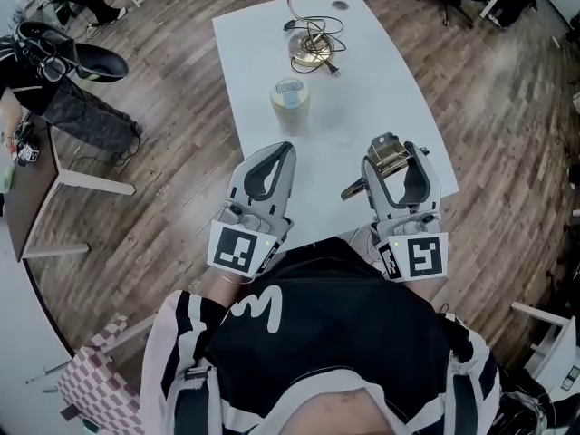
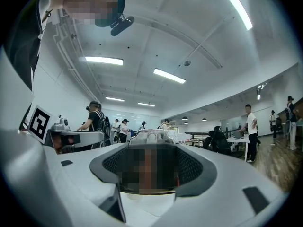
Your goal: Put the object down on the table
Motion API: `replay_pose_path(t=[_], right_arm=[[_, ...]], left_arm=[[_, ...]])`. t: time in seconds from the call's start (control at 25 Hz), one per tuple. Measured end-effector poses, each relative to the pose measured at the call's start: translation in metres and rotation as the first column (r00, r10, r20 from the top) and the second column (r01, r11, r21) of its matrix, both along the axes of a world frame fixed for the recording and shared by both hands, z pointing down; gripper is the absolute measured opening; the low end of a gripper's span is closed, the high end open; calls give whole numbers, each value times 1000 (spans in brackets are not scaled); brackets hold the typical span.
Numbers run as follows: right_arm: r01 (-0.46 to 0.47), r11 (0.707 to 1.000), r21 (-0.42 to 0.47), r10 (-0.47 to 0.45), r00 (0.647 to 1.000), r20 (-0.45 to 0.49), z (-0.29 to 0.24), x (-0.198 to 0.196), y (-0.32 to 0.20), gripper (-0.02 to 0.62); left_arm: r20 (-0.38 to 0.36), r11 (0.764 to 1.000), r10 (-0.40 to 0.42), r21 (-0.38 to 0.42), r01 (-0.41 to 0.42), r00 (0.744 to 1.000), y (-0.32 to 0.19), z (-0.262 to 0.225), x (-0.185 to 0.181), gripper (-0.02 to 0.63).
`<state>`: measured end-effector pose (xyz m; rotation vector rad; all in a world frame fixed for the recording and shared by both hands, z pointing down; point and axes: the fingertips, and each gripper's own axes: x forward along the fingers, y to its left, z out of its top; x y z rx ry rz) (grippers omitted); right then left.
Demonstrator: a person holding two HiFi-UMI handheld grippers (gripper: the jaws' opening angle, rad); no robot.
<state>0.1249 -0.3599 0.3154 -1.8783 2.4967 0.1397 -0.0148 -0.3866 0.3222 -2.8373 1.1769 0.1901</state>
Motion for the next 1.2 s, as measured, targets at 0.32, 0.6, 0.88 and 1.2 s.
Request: replay_pose_path(t=[0.32,0.6,0.88,1.2], right_arm=[[10,999,-46,-11,1000,-25,25,4,-8,288],[28,994,-106,-29,1000,-9,49,5,-25,288],[39,988,-153,-38,999,6,68,5,-40,289],[31,981,-191,-31,1000,0,87,8,-53,289]], left_arm=[[-8,999,-33,-25,33,999,-1,11,-4,5],[15,998,-35,-56,36,999,-5,24,3,5],[33,996,-31,-85,34,999,-12,40,10,5],[34,995,-36,-87,39,999,-13,42,9,5]])
